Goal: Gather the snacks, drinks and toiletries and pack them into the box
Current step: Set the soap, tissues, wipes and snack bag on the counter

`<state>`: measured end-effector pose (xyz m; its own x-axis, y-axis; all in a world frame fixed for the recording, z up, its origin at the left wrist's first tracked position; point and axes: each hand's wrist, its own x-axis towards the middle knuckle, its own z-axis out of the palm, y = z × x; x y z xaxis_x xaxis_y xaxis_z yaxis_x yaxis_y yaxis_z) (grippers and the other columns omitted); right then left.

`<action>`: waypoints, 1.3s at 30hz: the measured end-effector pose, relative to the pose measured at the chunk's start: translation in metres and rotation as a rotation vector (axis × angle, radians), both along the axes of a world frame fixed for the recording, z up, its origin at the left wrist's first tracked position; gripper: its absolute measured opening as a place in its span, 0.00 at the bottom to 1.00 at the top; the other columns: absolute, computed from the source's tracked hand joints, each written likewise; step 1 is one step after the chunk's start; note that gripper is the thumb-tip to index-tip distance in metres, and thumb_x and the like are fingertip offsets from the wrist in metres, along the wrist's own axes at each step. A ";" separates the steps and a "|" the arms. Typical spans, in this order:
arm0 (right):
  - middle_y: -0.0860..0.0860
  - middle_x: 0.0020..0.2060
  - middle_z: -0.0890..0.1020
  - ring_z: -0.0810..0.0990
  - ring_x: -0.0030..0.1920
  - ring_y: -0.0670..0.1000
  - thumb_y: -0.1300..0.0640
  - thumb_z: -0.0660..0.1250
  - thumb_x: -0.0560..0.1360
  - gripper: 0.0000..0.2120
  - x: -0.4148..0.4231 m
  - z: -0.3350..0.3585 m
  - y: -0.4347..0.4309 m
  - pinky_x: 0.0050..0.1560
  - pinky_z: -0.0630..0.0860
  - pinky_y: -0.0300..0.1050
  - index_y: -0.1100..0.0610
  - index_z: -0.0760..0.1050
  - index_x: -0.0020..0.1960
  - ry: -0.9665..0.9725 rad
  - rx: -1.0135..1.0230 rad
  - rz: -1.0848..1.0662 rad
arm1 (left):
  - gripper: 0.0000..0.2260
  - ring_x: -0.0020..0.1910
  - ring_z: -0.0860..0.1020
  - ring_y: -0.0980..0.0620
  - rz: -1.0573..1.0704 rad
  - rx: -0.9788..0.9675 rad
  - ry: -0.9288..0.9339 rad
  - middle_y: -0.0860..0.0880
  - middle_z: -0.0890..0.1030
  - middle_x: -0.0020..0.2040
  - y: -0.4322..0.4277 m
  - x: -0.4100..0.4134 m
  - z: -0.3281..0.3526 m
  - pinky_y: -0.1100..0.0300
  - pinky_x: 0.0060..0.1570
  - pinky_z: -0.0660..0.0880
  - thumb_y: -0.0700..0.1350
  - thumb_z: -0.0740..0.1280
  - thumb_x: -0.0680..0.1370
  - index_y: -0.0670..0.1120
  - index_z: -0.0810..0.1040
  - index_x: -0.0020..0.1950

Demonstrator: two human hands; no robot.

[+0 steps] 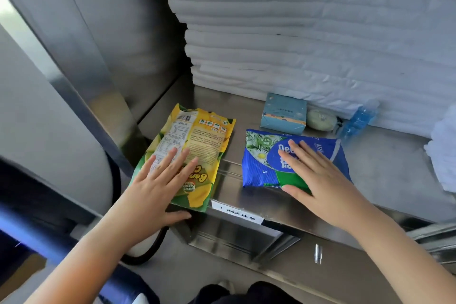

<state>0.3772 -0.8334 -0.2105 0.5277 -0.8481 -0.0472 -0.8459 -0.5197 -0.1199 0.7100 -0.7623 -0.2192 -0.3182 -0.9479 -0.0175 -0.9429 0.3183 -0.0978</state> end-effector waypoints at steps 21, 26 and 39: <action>0.44 0.77 0.42 0.39 0.76 0.47 0.41 0.55 0.79 0.32 0.021 0.006 -0.026 0.75 0.43 0.46 0.43 0.43 0.77 0.017 0.103 0.221 | 0.33 0.65 0.73 0.44 0.124 -0.366 0.086 0.48 0.75 0.65 0.033 -0.027 0.011 0.44 0.65 0.64 0.40 0.77 0.67 0.53 0.70 0.69; 0.44 0.77 0.44 0.41 0.76 0.47 0.42 0.57 0.78 0.32 0.042 0.007 -0.024 0.76 0.45 0.49 0.43 0.45 0.77 0.003 0.121 0.316 | 0.24 0.61 0.76 0.45 0.169 -0.509 0.087 0.48 0.78 0.62 0.064 -0.033 0.015 0.47 0.63 0.69 0.36 0.71 0.71 0.51 0.75 0.66; 0.44 0.77 0.49 0.46 0.76 0.49 0.50 0.66 0.76 0.35 0.090 0.013 -0.036 0.74 0.45 0.53 0.44 0.51 0.76 -0.034 0.199 0.495 | 0.14 0.58 0.78 0.45 0.247 -0.631 -0.005 0.47 0.80 0.58 0.129 -0.044 0.038 0.46 0.60 0.71 0.42 0.58 0.80 0.48 0.79 0.61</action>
